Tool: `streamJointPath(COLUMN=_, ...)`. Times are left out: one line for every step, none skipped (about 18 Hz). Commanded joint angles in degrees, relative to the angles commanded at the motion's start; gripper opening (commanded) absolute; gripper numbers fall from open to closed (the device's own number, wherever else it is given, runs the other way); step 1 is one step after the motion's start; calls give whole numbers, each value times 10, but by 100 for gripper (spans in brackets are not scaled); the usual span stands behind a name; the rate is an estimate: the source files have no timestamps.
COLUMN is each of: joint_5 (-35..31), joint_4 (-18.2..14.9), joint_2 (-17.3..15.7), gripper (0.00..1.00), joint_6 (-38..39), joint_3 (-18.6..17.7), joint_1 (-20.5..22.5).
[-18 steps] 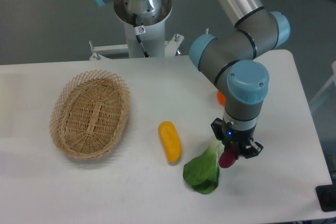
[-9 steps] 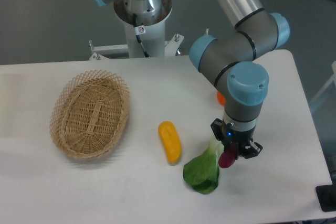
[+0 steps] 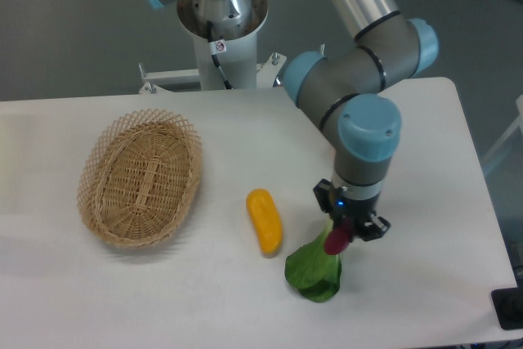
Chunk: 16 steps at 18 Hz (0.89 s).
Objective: Place the sweet potato in the basket
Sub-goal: 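Carry the purple sweet potato over to the wicker basket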
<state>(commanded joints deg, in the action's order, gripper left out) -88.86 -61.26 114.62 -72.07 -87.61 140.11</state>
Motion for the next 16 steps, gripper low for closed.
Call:
streamJointPath(joint_5=0, joint_4=1, joint_2=-15, gripper=28, joint_6=-1, joint_3=-16, joint_1=-9)
streamJointPath(joint_5=0, joint_4=3, joint_2=-30, gripper=28, joint_6=-3, joint_3=-36, joint_1=-14)
streamJointPath(joint_5=1, joint_4=3, joint_2=-45, gripper=28, joint_6=-5, joint_3=-55, joint_1=-23)
streamJointPath(joint_5=1, joint_4=3, joint_2=-59, gripper=28, joint_6=-5, joint_3=-72, joint_1=-31)
streamJointPath(joint_5=0, joint_4=3, joint_2=-69, gripper=28, joint_6=-2, joint_3=-87, joint_1=-42)
streamJointPath(joint_5=1, joint_4=3, joint_2=-80, gripper=28, joint_6=0, joint_3=-99, joint_1=-53)
streamJointPath(joint_5=1, joint_4=3, joint_2=-88, gripper=28, joint_6=0, joint_3=-112, joint_1=-60)
streamJointPath(joint_5=1, joint_4=3, joint_2=-95, gripper=28, joint_6=0, joint_3=-120, joint_1=-64)
streamJointPath(joint_5=2, joint_4=3, joint_2=-102, gripper=28, joint_6=2, joint_3=-127, joint_1=-74)
streamJointPath(joint_5=1, joint_4=3, joint_2=-109, gripper=28, joint_6=3, joint_3=-132, joint_1=-88)
streamJointPath(joint_5=1, joint_4=2, joint_2=-112, gripper=28, joint_6=9, joint_3=-137, joint_1=-100)
streamJointPath(joint_5=0, joint_4=1, joint_2=-120, gripper=28, joint_6=14, joint_3=-141, joint_1=-108)
streamJointPath(joint_5=0, joint_4=-1, joint_2=-127, gripper=28, joint_6=17, joint_3=-148, joint_1=-117)
streamJointPath(joint_5=1, joint_4=-2, joint_2=-131, gripper=28, joint_6=19, joint_3=-157, joint_1=-129)
streamJointPath(joint_5=0, joint_4=0, joint_2=-133, gripper=28, joint_6=27, joint_3=-167, joint_1=-141)
streamJointPath(joint_5=2, joint_4=2, joint_2=-135, gripper=28, joint_6=35, joint_3=-177, joint_1=-149)
